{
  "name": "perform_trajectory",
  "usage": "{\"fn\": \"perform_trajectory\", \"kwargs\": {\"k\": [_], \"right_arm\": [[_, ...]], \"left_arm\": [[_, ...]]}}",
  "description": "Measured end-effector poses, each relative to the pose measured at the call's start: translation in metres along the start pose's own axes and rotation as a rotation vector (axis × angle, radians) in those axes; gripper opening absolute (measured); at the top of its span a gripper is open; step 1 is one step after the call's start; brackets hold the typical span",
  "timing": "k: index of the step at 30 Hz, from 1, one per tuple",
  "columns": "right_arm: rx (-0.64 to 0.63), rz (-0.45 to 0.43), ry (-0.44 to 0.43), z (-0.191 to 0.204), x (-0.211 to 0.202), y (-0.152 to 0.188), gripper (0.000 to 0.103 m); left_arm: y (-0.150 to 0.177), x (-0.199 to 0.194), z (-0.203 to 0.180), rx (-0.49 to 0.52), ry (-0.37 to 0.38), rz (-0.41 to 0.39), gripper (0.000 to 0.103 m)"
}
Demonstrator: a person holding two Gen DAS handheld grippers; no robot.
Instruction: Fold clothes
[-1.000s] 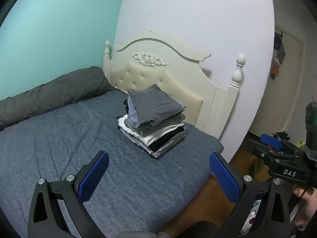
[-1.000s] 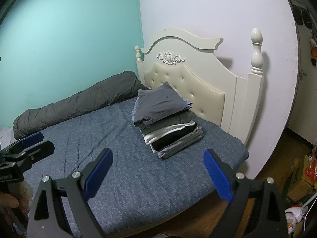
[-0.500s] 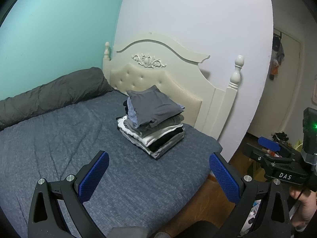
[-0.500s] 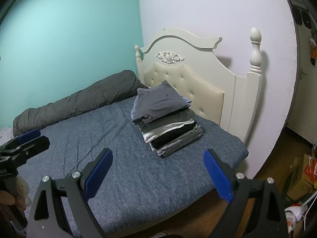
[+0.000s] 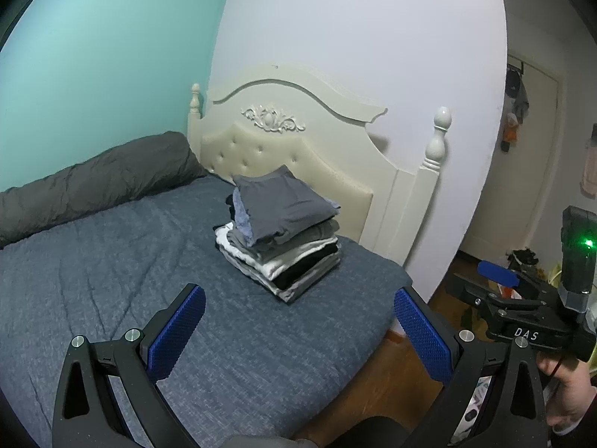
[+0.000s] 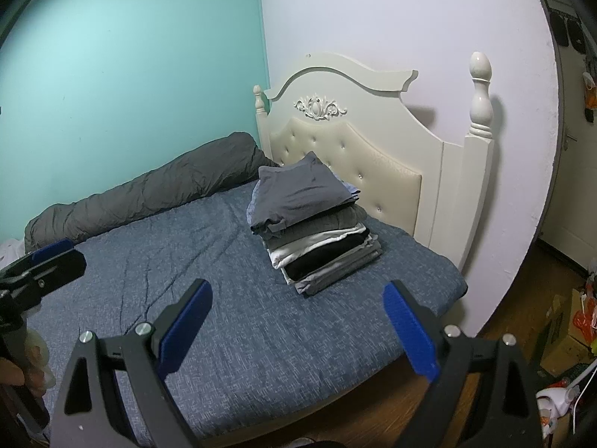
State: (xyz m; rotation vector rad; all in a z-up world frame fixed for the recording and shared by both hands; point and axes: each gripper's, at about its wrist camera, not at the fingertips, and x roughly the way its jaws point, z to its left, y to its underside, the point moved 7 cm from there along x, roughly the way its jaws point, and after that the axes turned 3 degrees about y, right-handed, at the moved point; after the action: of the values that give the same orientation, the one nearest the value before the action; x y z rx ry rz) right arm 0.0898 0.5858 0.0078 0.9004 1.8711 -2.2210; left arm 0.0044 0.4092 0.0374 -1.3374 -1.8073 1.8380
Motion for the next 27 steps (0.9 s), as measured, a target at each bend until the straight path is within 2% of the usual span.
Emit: {"fn": "perform_trajectory", "kwargs": {"k": [7,10,27], "right_arm": [[-0.003,-0.001,0.012,-0.0011,-0.0001,0.0013,0.094],[-0.002,-0.004,0.018,-0.001,-0.0008,0.0016,0.099],[0.004,-0.005,0.019,-0.0007,-0.0027,0.0048,0.099]], "left_arm": [[-0.0008,-0.0024,0.0029,0.001,-0.014,-0.005,0.103],[-0.0001,-0.0028,0.0034,0.002,-0.021,-0.005,0.103],[0.0053,-0.0038,0.0074,-0.004,-0.027,0.003,0.103]]}}
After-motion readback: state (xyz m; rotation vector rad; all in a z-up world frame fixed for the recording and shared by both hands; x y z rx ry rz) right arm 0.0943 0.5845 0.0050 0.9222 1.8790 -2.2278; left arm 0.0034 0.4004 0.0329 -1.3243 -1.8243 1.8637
